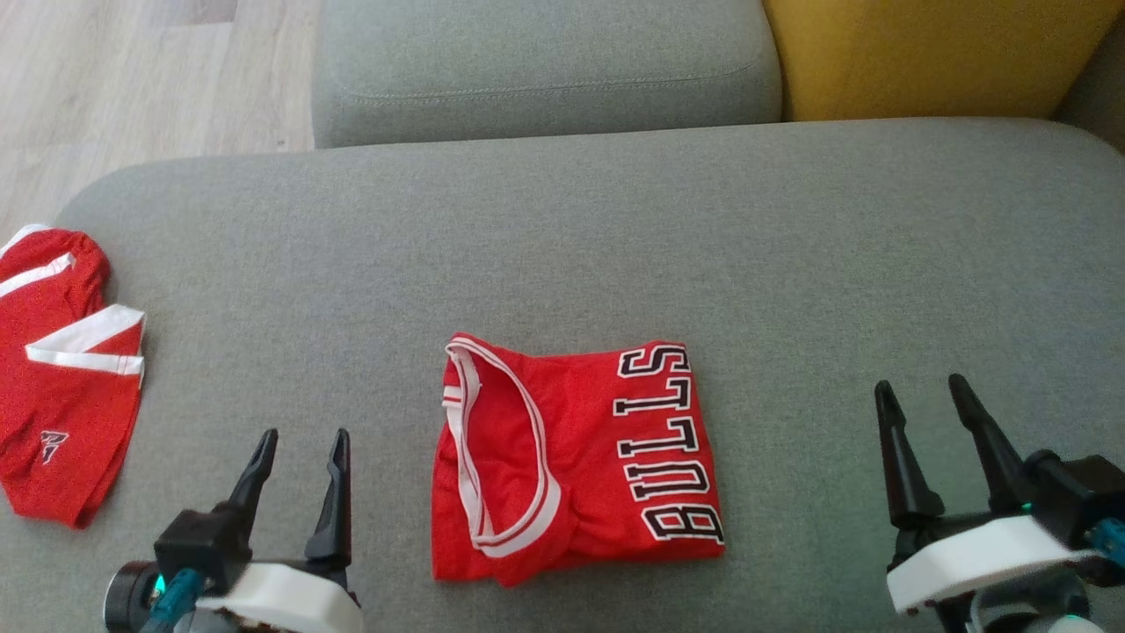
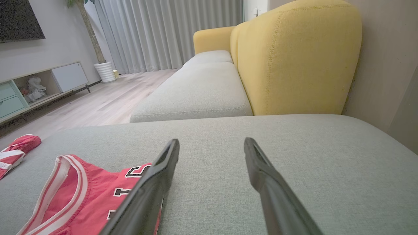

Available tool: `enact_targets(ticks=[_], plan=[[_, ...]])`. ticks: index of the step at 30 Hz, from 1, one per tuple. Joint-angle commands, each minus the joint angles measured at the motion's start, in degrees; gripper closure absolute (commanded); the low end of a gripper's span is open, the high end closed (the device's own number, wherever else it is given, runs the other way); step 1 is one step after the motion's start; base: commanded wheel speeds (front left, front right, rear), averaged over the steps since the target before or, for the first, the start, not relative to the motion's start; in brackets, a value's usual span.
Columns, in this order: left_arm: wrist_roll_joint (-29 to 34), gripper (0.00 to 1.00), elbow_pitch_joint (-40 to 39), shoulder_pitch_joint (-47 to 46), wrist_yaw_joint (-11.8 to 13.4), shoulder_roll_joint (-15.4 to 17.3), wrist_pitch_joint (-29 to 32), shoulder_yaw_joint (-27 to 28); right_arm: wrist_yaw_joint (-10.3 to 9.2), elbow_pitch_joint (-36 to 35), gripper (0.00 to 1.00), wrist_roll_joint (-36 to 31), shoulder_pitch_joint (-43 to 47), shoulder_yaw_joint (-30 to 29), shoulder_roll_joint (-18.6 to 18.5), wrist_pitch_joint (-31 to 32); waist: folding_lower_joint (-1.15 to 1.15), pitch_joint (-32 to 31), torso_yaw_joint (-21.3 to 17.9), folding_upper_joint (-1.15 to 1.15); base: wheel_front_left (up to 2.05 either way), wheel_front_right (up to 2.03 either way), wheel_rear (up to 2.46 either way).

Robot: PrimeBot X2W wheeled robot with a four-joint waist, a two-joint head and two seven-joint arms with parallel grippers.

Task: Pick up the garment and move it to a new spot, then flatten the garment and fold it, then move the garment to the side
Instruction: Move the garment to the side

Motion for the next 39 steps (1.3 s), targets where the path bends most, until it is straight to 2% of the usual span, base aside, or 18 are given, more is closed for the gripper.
enact_targets(ticks=[1,8,14,22,23,24,25,34,39], plan=[[-0.2,0.00,-2.1,-3.1,0.4,1.2,0.1,2.1,0.39,-1.5,0.00,-0.5,-1.3,1.7,-0.5,0.2,0.00,0.2,0.2,0.00,0.00,0.00,0.00],[-0.1,0.00,-2.5,-6.1,-0.1,1.0,-0.3,1.8,0.39,3.6,0.00,-0.4,-3.9,3.8,-0.9,0.6,0.00,3.5,2.3,0.00,0.00,0.00,0.00],[-0.1,0.00,-1.9,-9.6,-0.9,0.1,-1.4,1.6,0.39,14.4,0.00,0.7,-9.5,7.4,-0.9,0.0,0.00,7.7,5.1,0.00,0.00,0.00,0.00],[-0.1,0.00,-0.1,-13.3,-1.9,-1.3,-2.5,2.1,0.39,27.1,0.00,3.0,-14.5,12.9,-0.5,3.6,0.00,11.2,8.0,0.00,0.00,0.00,0.00],[-0.1,0.00,0.1,-13.5,-2.0,-1.4,-2.6,2.2,0.39,28.1,0.10,3.3,-14.8,13.2,-0.5,4.5,0.00,11.4,8.1,0.00,0.00,0.00,0.00],[-0.1,0.00,0.2,-13.6,-2.0,-1.6,-2.6,2.3,0.39,28.8,0.64,3.6,-15.1,13.5,-0.5,5.2,0.00,11.6,8.1,0.00,0.00,0.00,0.00],[-0.1,0.00,0.3,-13.6,-2.1,-1.7,-2.7,2.5,0.39,29.1,1.00,3.8,-15.5,13.5,-0.4,5.2,0.00,11.7,8.0,0.00,0.00,0.00,0.00],[0.8,0.00,-0.5,-14.4,-2.6,-2.7,-2.9,4.2,0.39,26.4,1.00,3.2,-18.1,14.1,-1.8,3.6,0.00,13.0,4.9,0.00,0.00,0.00,0.00],[1.5,0.00,-1.7,-14.4,-3.0,-3.2,-2.9,5.3,0.39,25.2,1.00,2.8,-21.0,13.9,-4.0,4.1,0.00,13.8,0.6,0.00,0.00,0.00,0.00]])
